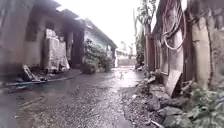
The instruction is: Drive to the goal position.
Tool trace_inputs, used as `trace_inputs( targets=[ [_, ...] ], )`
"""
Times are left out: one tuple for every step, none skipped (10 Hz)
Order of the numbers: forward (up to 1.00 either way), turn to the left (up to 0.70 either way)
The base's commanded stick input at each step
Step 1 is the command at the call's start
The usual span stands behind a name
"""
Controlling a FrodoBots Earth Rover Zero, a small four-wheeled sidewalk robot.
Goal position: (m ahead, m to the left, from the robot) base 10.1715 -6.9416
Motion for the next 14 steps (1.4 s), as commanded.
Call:
trace_inputs(
  targets=[
    [1.0,0.18],
    [1.0,0.0],
    [1.0,0.0],
    [1.0,0.0],
    [1.0,0.0],
    [1.0,0.0],
    [1.0,0.0],
    [1.0,0.0],
    [1.0,0.0],
    [1.0,0.0],
    [1.0,0.0],
    [1.0,0.0],
    [1.0,0.27],
    [1.0,0.02]
  ],
)
